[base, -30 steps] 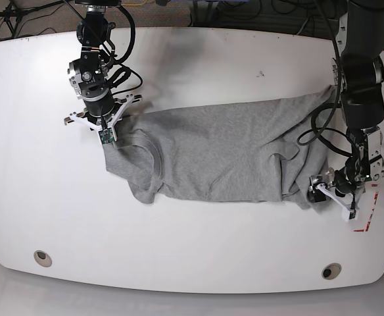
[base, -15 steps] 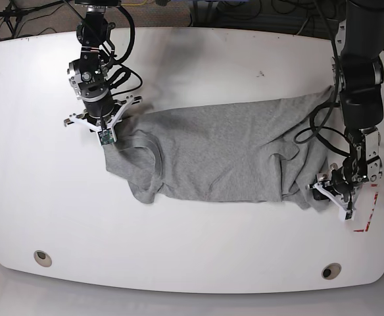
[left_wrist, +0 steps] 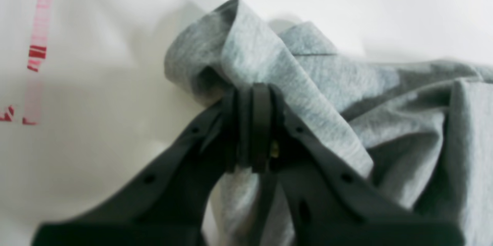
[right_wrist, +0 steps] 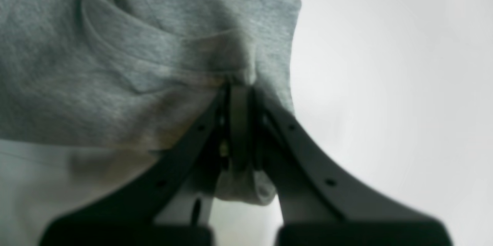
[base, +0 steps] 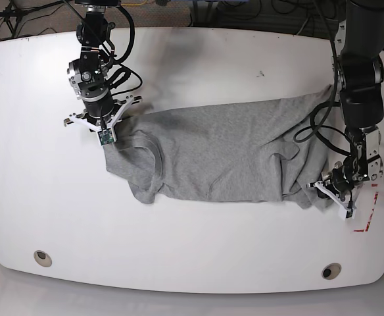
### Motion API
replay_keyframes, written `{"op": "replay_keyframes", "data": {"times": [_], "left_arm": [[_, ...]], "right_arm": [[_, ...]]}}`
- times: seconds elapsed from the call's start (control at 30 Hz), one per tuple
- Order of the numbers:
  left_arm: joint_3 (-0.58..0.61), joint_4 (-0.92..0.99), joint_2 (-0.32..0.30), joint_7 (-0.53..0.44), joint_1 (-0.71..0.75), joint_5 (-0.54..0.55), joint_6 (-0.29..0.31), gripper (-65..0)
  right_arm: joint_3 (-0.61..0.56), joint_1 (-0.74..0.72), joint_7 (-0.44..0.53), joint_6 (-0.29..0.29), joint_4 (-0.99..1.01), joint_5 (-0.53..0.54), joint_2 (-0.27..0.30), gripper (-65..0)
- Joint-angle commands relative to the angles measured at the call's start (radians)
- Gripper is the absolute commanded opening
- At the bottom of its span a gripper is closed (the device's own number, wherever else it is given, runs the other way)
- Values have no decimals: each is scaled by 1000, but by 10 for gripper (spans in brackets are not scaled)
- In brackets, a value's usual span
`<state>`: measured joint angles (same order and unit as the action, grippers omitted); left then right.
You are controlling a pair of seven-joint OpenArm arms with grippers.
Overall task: Fold the T-shirt properly
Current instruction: 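Release the left gripper and regrasp the shirt's hem corner, then lift the shirt again with both grippers and pull it taut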
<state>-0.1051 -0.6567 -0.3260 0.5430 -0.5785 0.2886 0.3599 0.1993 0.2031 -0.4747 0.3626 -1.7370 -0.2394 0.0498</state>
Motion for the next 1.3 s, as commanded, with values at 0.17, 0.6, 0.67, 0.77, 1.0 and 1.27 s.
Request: {"op": "replay_keyframes", "data": {"times": [0.17, 0.6, 0.67, 0.77, 1.0, 1.27], "left_arm": [[-72, -240, -57, 154, 48, 93, 4, -650], [-233, -688, -58, 337, 251, 123, -2, -650], [-262, -748, -58, 365, 272, 123, 0, -650], [-310, -820, -57, 415, 294, 123, 3, -650], [-336, -918, -52, 504, 305, 126, 4, -650], [-404, -1079, -52, 610, 295, 203, 3, -650]], "right_arm": [[2, -11, 23, -9, -16, 1, 6, -650], [2, -11, 23, -12, -16, 1, 6, -650], [2, -11, 23, -12, -16, 1, 6, -650], [2, -20, 23, -12, -16, 1, 6, -650], [9, -41, 21, -12, -16, -1, 8, -650], [9, -75, 18, -12, -22, -7, 14, -650]]}}
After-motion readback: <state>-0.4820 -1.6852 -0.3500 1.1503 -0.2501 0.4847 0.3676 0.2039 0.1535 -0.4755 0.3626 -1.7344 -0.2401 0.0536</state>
